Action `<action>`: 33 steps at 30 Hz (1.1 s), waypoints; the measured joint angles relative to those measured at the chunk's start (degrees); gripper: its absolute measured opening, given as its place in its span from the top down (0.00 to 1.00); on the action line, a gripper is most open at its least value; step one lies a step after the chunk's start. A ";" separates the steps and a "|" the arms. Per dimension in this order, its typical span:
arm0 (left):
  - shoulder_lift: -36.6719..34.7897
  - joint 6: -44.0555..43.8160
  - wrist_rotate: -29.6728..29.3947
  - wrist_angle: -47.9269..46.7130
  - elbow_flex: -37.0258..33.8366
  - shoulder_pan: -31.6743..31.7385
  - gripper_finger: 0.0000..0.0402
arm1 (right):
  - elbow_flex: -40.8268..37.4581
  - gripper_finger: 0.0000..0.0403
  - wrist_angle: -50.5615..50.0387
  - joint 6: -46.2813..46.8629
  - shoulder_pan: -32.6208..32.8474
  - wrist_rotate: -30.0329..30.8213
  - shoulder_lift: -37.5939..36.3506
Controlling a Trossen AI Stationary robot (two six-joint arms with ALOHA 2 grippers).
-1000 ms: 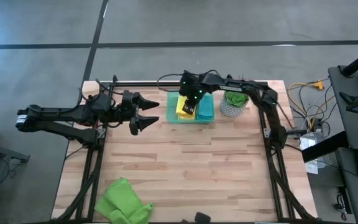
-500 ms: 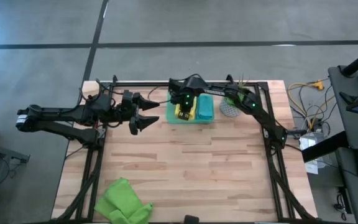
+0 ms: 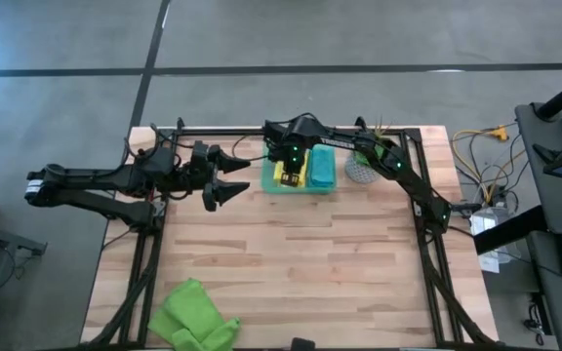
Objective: Fold microfiber towels
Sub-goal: Put the yellow microfiber cloth into the blue bin
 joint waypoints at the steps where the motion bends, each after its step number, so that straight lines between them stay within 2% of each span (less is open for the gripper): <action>1: 0.00 0.01 0.00 0.01 0.00 0.02 0.07 | -0.05 0.98 -1.35 -0.03 0.01 0.07 0.00; 12: 0.00 -0.05 1.00 0.02 0.00 0.00 0.07 | -1.42 0.98 -5.46 1.07 0.11 1.93 -0.13; 18: 0.00 -0.11 1.16 0.01 0.00 -0.02 0.07 | -1.60 0.98 -5.53 2.85 0.13 3.15 -2.93; 33: 0.00 -0.11 2.39 0.01 0.00 -0.02 0.07 | -12.63 0.98 -1.89 3.99 1.62 3.02 -2.93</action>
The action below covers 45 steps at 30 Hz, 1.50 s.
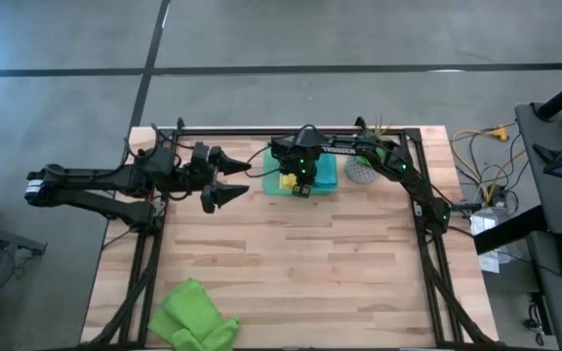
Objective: Fold microfiber towels
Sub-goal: Put the yellow microfiber cloth into the blue bin, then fold the green microfiber cloth
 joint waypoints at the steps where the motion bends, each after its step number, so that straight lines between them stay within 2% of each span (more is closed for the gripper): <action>1: 0.02 -0.02 0.06 0.00 0.00 0.00 0.07 | -0.04 0.98 -0.03 0.13 0.02 0.10 -0.08; 8: -0.02 -0.07 0.21 -0.02 -0.02 0.00 0.07 | 2.01 0.98 0.96 1.72 0.02 1.33 -4.14; 12: 0.16 -0.05 0.24 0.07 -0.02 0.00 0.07 | 1.52 0.98 6.75 3.91 0.96 -2.95 -5.44; 17: 0.52 0.01 0.24 0.12 -0.04 0.00 0.07 | 0.37 0.98 13.66 4.70 3.84 -3.77 -5.21; 24: 0.53 0.02 0.26 0.08 -0.07 -0.02 0.07 | 0.03 0.98 11.49 5.01 3.15 -2.96 -3.98; 27: 0.32 0.09 0.26 0.28 -0.07 -0.02 0.07 | 0.18 0.98 11.17 4.94 3.18 -3.60 -6.31; 32: -0.43 0.09 0.26 1.21 -0.07 -0.02 0.07 | -0.61 0.98 11.77 5.03 3.10 -3.55 -17.26; 36: -0.81 0.13 0.10 1.68 -0.04 -0.02 0.07 | -6.84 0.98 14.19 7.15 3.79 -3.35 -29.56; 41: -0.81 -3.44 -5.93 -1.17 -0.04 -0.04 0.07 | -23.34 0.98 24.58 15.35 8.01 -3.02 -48.65; 45: 0.46 -5.45 -7.82 -2.35 -0.04 0.01 0.07 | -39.52 0.98 38.97 24.39 15.67 0.13 -62.01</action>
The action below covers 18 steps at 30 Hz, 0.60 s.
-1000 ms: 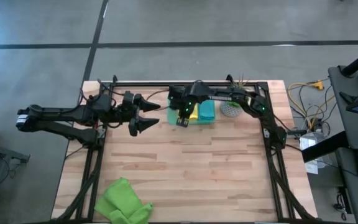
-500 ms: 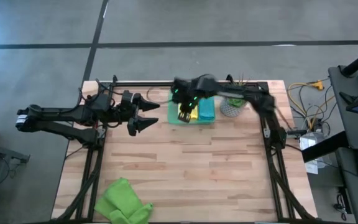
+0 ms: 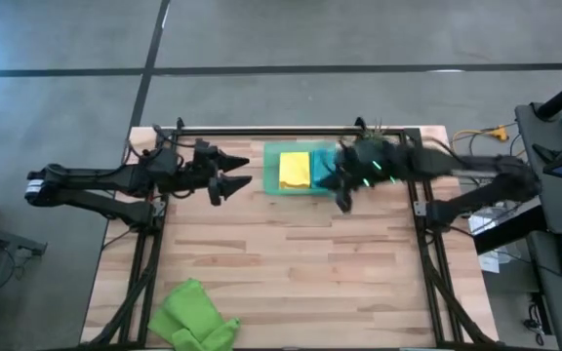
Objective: Fold microfiber towels
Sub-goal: Fold the green microfiber cloth
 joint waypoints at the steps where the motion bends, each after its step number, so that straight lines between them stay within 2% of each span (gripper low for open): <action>1: 0.68 -0.02 0.01 0.07 0.00 -0.01 0.07 | -4.16 0.98 4.87 2.70 2.54 2.07 -3.00; 3: 2.31 -1.75 1.40 0.42 0.00 -0.01 0.07 | -12.07 0.98 15.45 8.29 7.32 7.22 -7.59; 4: 2.87 -3.18 4.15 0.06 -0.02 0.01 0.07 | -15.88 0.98 21.51 10.78 9.72 10.02 -9.25; 6: 3.71 -3.68 13.07 -1.70 -0.02 0.01 0.07 | -22.64 0.98 33.27 14.11 14.18 14.59 -11.08; 8: 4.15 -5.65 22.96 -7.27 0.09 -0.49 0.07 | -28.00 0.98 42.58 15.79 17.93 16.96 -11.68; 11: 4.49 -10.26 31.97 -16.51 0.09 -3.56 0.07 | -33.12 0.98 50.58 18.56 21.76 19.73 -11.59; 14: 3.85 -13.24 33.56 -22.47 0.09 -10.16 0.07 | -35.13 0.98 51.27 20.42 23.52 23.07 -10.93; 18: 4.17 -19.27 32.36 -30.04 0.11 -21.69 0.07 | -35.38 0.98 51.34 20.53 23.89 23.77 -10.55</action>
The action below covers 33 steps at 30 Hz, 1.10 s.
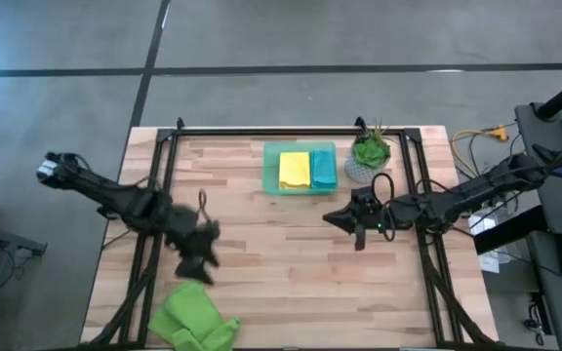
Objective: Fold microfiber towels
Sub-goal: Fold the green microfiber cloth
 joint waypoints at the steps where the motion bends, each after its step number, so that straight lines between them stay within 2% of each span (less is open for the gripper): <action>1: 0.35 -1.50 -1.16 -1.61 0.00 -2.88 0.07 | 0.00 0.98 0.04 -0.21 -0.01 0.02 -0.03; 5: 3.23 -5.17 -6.93 -7.47 0.00 -13.53 0.07 | 0.00 0.98 -0.11 -3.31 -0.04 0.14 -0.14; 9: 8.42 -5.26 -11.31 -16.94 0.00 -18.79 0.07 | -0.27 0.98 -0.55 -5.83 -0.22 0.08 -0.14; 12: 13.16 -4.89 -11.29 -20.28 -0.02 -19.48 0.07 | -0.69 0.98 -0.66 -7.69 -0.47 0.12 -0.14; 18: 21.85 -0.44 -10.98 -16.42 -0.09 -19.71 0.08 | -1.41 0.98 -0.64 -9.07 -0.83 0.02 -0.12; 23: 26.90 -2.25 -11.08 -17.45 -0.09 -19.70 0.14 | -1.55 0.98 -0.67 -9.01 -0.81 -0.45 -0.14; 27: 29.09 -6.93 -11.22 -18.24 -0.09 -19.70 0.25 | -1.55 0.98 -0.68 -9.01 -0.81 -0.54 -0.16; 33: 27.88 -20.74 -10.76 -18.72 -2.80 -20.41 0.36 | -1.55 0.98 -0.79 -9.01 -0.81 -2.00 -0.16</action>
